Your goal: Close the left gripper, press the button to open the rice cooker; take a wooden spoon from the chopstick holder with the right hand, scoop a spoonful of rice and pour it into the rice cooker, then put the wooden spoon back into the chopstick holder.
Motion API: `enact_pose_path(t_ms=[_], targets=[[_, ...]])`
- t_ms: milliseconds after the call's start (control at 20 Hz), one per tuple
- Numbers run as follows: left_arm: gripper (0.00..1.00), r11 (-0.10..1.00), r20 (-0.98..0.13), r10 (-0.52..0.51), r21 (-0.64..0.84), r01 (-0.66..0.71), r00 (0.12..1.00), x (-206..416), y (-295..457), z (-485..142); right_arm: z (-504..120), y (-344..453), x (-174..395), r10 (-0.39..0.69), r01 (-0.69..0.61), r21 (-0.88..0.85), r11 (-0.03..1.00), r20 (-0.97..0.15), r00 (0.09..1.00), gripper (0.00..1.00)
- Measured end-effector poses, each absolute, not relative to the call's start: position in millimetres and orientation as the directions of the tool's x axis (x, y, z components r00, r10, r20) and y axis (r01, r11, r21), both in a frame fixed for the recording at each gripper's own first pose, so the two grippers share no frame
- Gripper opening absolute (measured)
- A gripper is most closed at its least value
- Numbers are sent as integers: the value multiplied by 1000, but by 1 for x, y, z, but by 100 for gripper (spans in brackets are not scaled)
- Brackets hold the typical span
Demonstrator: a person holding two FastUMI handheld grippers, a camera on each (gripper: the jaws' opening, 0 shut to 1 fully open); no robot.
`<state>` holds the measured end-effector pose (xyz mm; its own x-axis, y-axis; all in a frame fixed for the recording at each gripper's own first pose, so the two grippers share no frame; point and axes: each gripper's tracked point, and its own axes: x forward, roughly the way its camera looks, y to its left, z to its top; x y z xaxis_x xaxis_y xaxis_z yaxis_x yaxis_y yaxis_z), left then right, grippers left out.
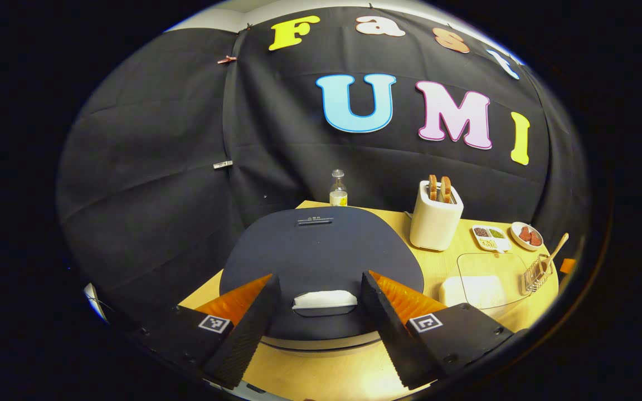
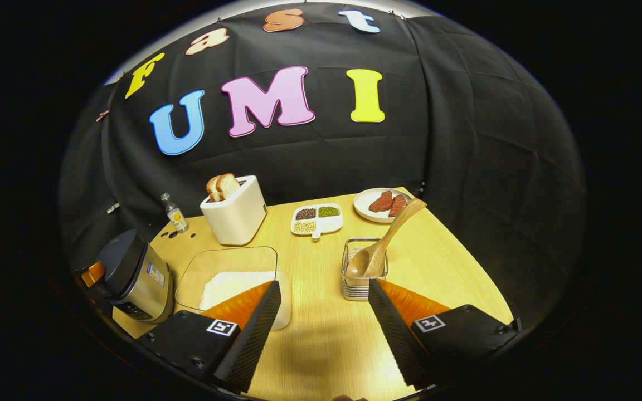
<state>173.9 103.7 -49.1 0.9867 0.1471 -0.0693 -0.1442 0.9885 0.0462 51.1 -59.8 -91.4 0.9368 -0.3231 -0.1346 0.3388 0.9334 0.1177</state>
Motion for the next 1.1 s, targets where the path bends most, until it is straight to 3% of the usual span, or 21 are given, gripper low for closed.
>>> enact_pose_path(t_ms=[250,400,750,850,1100], targets=[[100,991,-65,122,66,-118,990,176,101,-53,-89,-47,43,-318,330,104,938,-123,940,99],[99,997,-40,39,71,-36,998,173,95,-44,-77,-41,30,-344,352,103,930,-91,935,98],[92,986,144,-162,57,156,976,125,41,29,8,-19,-19,-413,409,65,910,112,904,99],[95,978,195,-206,68,196,959,103,23,50,34,-14,-36,-417,417,45,908,188,889,99],[95,967,270,-252,87,237,929,48,-14,61,52,-9,-68,-380,388,21,921,263,887,98]])
